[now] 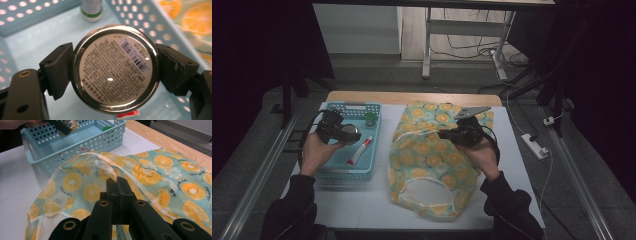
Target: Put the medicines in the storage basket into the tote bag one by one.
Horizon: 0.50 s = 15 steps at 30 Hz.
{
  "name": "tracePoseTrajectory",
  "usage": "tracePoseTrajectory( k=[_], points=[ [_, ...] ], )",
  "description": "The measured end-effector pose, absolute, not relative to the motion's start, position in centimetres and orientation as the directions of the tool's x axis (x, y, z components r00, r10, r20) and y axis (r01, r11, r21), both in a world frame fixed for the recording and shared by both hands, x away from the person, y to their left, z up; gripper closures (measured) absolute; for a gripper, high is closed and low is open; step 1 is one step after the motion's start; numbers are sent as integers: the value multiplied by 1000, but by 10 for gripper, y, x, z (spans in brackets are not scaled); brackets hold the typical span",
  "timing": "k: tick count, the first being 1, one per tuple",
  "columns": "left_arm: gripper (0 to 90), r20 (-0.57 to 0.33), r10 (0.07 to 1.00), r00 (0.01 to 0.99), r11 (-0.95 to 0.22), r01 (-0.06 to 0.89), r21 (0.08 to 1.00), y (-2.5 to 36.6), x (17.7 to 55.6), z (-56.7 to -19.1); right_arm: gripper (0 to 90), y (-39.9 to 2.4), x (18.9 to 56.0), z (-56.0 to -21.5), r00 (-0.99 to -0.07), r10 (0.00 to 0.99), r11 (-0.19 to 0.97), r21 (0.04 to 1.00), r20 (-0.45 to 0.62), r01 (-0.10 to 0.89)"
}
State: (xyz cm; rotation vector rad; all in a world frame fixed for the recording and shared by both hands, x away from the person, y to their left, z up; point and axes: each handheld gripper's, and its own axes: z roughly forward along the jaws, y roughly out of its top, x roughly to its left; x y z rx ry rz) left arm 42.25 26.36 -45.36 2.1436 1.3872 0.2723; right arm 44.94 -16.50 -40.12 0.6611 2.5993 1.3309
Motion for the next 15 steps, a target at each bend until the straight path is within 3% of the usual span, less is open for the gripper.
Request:
tracePoseTrajectory(
  k=[15],
  points=[
    [206,-151,813,563,-357,686,633,237,399,-437,900,-165,449,-401,-892,448,502,808,64,310]
  ],
)
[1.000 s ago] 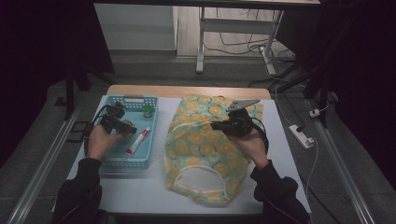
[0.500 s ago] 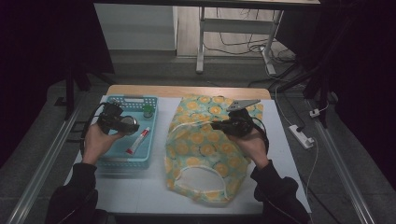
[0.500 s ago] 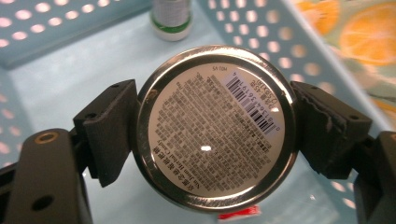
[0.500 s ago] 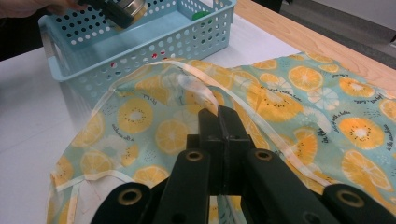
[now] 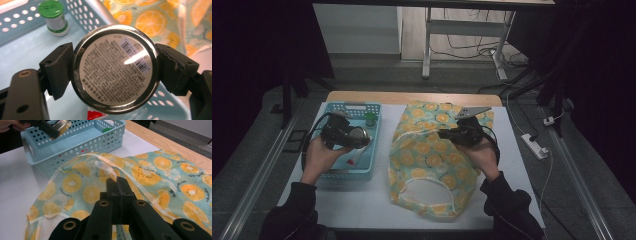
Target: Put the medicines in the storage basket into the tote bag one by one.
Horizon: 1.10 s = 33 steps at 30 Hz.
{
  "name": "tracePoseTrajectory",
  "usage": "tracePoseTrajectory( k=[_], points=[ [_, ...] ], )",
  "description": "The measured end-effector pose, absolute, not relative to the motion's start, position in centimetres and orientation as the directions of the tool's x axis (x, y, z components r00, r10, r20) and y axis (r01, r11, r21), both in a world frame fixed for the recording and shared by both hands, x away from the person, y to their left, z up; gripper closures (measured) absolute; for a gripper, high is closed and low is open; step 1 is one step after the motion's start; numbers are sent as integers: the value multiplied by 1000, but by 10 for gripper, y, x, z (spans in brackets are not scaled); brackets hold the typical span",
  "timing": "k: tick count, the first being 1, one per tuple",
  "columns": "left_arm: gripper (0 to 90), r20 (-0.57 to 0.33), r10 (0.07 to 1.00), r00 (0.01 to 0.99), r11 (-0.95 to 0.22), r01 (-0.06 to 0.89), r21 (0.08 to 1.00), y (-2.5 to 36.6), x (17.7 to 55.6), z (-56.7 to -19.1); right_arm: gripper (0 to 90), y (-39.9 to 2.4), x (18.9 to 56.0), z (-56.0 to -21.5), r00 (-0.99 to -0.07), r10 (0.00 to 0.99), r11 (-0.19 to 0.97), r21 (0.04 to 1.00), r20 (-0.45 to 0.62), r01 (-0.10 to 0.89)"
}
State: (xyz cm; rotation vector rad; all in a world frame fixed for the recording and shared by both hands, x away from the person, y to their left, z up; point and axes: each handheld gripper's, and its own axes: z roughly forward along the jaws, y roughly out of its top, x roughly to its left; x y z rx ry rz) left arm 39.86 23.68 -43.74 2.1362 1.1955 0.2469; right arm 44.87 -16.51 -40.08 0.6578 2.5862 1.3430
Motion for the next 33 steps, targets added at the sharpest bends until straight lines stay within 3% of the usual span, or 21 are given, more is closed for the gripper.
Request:
tracePoseTrajectory(
  k=[33],
  points=[
    [206,-159,632,758,-492,551,674,154,375,-420,900,-167,449,-400,-888,456,491,815,60,307]
  ],
)
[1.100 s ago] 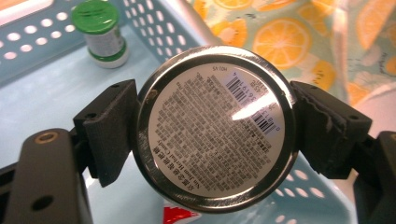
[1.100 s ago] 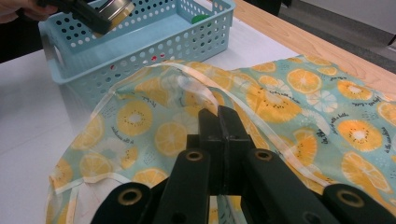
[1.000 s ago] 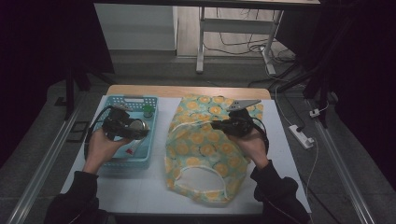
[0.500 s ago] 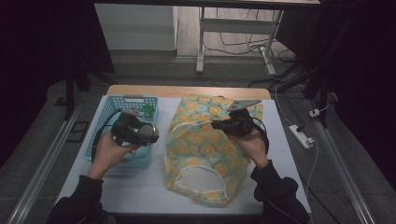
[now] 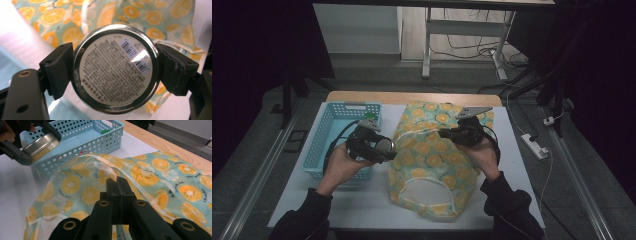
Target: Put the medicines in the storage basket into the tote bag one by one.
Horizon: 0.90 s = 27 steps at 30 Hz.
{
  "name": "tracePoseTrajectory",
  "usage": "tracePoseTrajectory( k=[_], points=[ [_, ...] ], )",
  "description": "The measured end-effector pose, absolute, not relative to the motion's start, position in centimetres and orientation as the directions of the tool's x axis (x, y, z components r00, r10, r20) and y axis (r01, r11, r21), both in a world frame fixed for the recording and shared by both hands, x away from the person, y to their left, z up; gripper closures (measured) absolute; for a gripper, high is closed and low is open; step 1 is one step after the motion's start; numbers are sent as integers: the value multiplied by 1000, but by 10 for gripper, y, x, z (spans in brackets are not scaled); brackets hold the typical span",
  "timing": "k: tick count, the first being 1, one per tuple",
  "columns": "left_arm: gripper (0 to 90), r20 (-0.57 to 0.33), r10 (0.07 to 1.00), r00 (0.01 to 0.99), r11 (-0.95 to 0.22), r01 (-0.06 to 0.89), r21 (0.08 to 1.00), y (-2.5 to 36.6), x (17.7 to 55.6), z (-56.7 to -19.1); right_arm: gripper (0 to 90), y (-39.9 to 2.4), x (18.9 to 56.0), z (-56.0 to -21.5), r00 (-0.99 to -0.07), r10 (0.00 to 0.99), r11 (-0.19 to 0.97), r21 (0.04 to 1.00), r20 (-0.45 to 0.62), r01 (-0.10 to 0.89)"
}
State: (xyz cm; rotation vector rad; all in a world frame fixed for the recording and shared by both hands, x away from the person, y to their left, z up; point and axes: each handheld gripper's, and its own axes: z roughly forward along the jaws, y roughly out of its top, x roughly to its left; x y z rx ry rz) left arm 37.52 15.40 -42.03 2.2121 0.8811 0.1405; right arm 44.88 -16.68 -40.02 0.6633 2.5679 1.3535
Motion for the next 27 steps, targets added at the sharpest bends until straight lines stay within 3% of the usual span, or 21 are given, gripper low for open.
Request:
tracePoseTrajectory(
  k=[27],
  points=[
    [206,-195,491,849,-565,481,670,71,390,-438,900,-169,448,-398,-887,459,480,825,53,298]
  ],
)
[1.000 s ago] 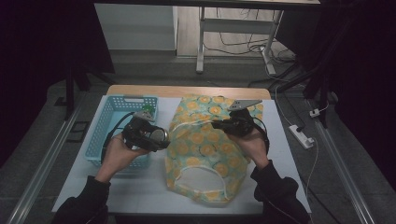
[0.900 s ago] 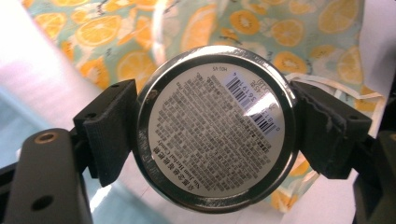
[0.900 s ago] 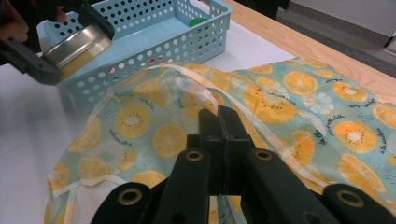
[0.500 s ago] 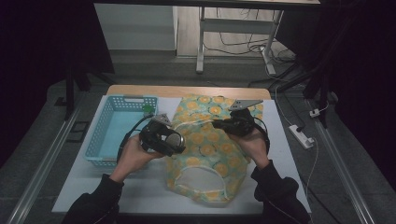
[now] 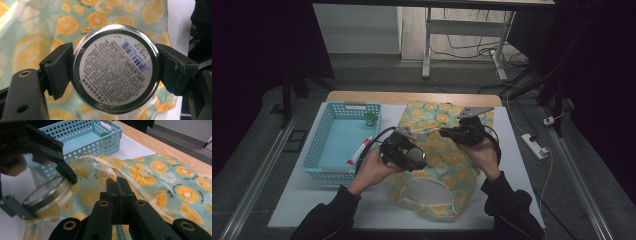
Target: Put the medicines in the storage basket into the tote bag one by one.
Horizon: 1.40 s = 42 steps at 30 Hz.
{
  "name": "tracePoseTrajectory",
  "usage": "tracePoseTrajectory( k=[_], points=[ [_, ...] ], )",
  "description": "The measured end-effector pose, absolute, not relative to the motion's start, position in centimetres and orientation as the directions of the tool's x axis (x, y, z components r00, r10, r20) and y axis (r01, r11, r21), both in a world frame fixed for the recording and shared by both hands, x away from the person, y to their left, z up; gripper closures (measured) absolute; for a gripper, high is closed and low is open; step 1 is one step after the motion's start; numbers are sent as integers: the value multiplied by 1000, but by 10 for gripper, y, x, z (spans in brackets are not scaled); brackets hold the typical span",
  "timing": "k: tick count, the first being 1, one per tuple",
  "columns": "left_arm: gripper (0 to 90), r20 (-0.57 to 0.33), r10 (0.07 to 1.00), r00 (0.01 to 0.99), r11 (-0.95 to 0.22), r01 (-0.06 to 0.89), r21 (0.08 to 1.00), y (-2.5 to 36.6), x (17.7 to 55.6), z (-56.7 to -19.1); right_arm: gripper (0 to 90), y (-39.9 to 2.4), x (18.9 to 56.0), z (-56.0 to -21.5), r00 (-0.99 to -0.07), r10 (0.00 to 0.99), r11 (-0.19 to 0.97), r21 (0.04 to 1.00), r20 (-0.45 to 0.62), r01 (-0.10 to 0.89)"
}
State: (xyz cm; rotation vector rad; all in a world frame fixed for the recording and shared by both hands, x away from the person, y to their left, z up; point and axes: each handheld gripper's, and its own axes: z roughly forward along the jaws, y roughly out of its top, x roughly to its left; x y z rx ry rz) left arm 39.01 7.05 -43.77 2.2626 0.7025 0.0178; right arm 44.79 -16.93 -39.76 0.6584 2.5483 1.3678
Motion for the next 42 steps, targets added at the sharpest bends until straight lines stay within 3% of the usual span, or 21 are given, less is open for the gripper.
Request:
tracePoseTrajectory(
  k=[19,42],
  points=[
    [206,-204,507,838,-557,499,664,34,420,-462,900,-168,447,-398,-890,454,481,826,54,295],
    [205,-189,611,769,-508,564,651,29,459,-495,900,-164,452,-410,-888,456,500,807,63,314]
  ],
)
